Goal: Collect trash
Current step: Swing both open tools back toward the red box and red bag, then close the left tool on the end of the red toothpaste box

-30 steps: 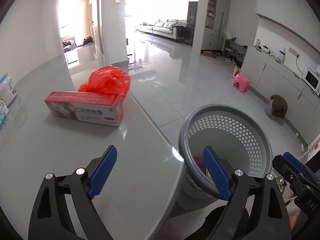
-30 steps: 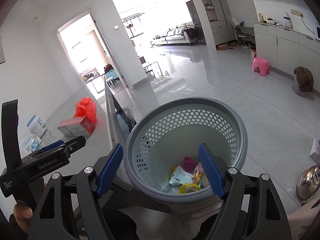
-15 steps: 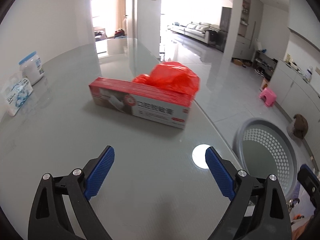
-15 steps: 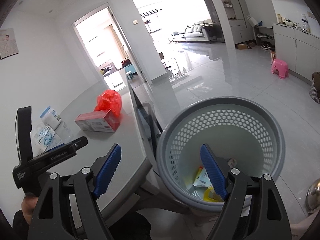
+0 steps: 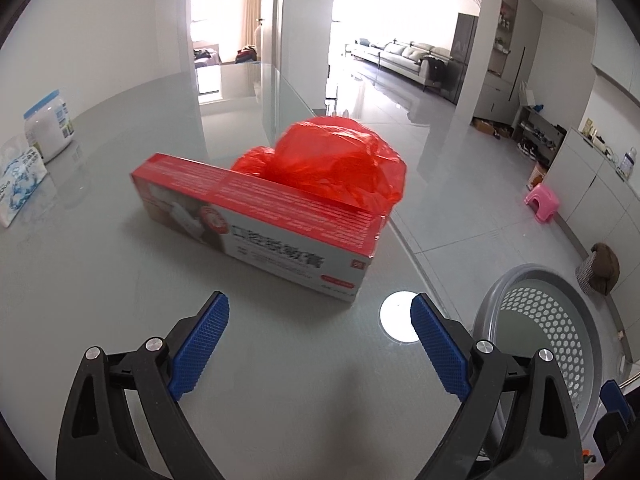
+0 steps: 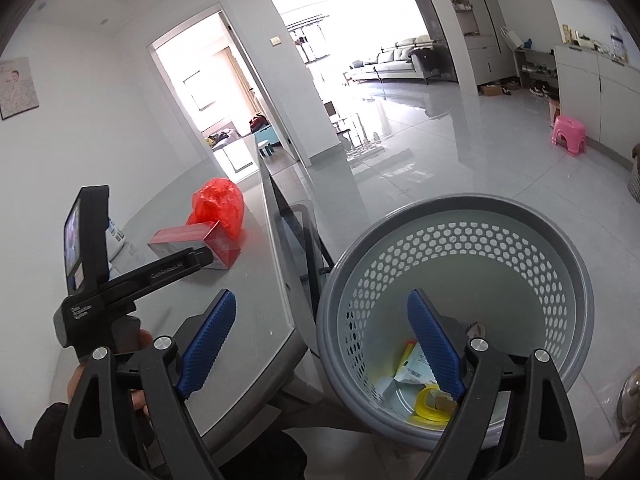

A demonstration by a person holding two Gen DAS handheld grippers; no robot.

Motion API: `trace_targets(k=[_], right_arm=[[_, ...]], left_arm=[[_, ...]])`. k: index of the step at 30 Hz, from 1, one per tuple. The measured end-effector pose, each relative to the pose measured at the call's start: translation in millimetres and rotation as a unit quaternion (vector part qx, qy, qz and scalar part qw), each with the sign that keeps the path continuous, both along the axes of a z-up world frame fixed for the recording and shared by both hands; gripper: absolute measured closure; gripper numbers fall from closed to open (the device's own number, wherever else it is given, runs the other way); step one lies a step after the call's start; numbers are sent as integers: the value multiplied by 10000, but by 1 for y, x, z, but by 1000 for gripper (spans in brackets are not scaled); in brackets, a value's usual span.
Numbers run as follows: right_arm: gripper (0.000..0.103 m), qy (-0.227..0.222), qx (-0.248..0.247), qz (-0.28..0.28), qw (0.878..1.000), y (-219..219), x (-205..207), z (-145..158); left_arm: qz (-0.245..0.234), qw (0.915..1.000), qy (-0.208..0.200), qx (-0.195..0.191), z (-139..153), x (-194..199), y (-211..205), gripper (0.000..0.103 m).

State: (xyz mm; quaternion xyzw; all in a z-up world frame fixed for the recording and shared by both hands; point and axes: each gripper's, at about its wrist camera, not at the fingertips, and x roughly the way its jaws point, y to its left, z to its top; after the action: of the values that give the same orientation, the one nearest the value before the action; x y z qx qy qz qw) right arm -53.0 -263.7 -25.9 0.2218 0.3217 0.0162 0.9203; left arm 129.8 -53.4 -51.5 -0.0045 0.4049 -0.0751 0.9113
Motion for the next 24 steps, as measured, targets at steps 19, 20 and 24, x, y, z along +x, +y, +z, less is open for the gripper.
trace_targets(k=[19, 20, 24], right_arm=[[19, 198, 175, 244, 9994, 2, 16, -5], [19, 195, 163, 252, 9994, 3, 16, -4], [19, 174, 107, 307, 9993, 10, 15, 0]], left_arm=[[793, 9966, 221, -23, -5, 32, 21, 13], [825, 9964, 218, -34, -5, 30, 25, 13], [974, 9950, 189, -85, -3, 15, 50, 13]])
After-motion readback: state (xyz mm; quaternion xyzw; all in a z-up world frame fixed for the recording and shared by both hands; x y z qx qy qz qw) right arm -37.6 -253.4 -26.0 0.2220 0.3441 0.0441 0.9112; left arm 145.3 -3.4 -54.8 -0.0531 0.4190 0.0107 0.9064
